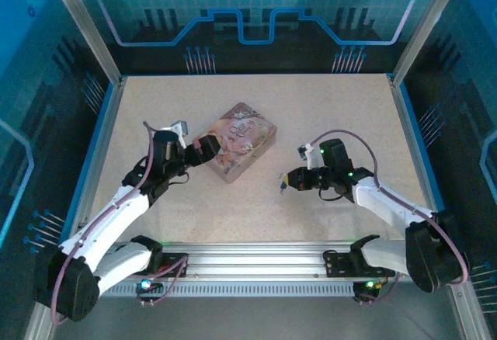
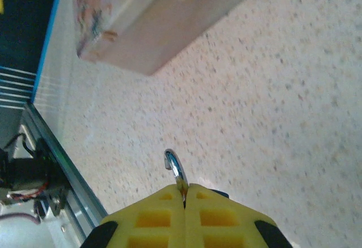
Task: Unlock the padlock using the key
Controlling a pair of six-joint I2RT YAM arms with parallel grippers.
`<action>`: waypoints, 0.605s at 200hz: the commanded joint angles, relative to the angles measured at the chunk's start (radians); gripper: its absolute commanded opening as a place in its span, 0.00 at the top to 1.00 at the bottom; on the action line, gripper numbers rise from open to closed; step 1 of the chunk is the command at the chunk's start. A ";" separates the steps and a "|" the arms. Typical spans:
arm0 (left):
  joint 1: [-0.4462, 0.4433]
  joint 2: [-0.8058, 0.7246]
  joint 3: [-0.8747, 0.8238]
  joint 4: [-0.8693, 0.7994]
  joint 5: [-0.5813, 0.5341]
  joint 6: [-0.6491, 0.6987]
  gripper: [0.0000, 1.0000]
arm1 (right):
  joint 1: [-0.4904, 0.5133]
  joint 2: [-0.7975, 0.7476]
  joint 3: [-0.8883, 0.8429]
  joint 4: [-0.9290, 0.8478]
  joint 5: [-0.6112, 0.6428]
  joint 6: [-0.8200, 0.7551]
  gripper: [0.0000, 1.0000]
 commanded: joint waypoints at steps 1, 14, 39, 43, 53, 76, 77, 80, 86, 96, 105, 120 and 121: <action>0.024 -0.027 -0.029 0.003 -0.043 0.019 0.01 | 0.019 -0.049 0.003 -0.157 0.042 -0.052 0.96; 0.031 -0.028 -0.040 0.009 -0.040 0.014 0.01 | 0.021 -0.065 -0.014 -0.175 0.053 -0.048 0.96; 0.038 -0.023 -0.056 0.033 -0.033 0.005 0.01 | 0.024 -0.077 -0.051 -0.177 0.061 -0.037 0.96; 0.038 -0.023 -0.057 0.035 -0.032 0.004 0.01 | 0.024 -0.078 -0.055 -0.178 0.062 -0.036 0.96; 0.040 -0.018 -0.057 0.040 -0.032 0.002 0.01 | 0.026 -0.074 -0.061 -0.178 0.067 -0.035 0.96; 0.042 -0.010 -0.057 0.046 -0.026 0.001 0.01 | 0.027 -0.054 -0.066 -0.180 0.075 -0.041 0.95; 0.042 -0.010 -0.058 0.046 -0.026 0.001 0.01 | 0.027 -0.052 -0.066 -0.180 0.075 -0.040 0.95; 0.042 -0.009 -0.059 0.047 -0.026 0.000 0.01 | 0.026 -0.048 -0.067 -0.178 0.075 -0.043 0.95; 0.043 -0.008 -0.059 0.047 -0.024 0.000 0.01 | 0.028 -0.037 -0.067 -0.176 0.075 -0.043 0.96; 0.043 -0.007 -0.063 0.048 -0.025 0.000 0.01 | 0.030 -0.019 -0.066 -0.168 0.075 -0.043 0.96; 0.045 -0.007 -0.065 0.048 -0.024 0.000 0.01 | 0.031 -0.001 -0.066 -0.157 0.074 -0.044 0.95; 0.050 -0.007 -0.070 0.051 -0.017 -0.003 0.01 | 0.037 0.030 -0.054 -0.156 0.075 -0.048 0.96; 0.050 -0.007 -0.071 0.049 -0.017 -0.003 0.01 | 0.038 0.033 -0.053 -0.157 0.075 -0.048 0.96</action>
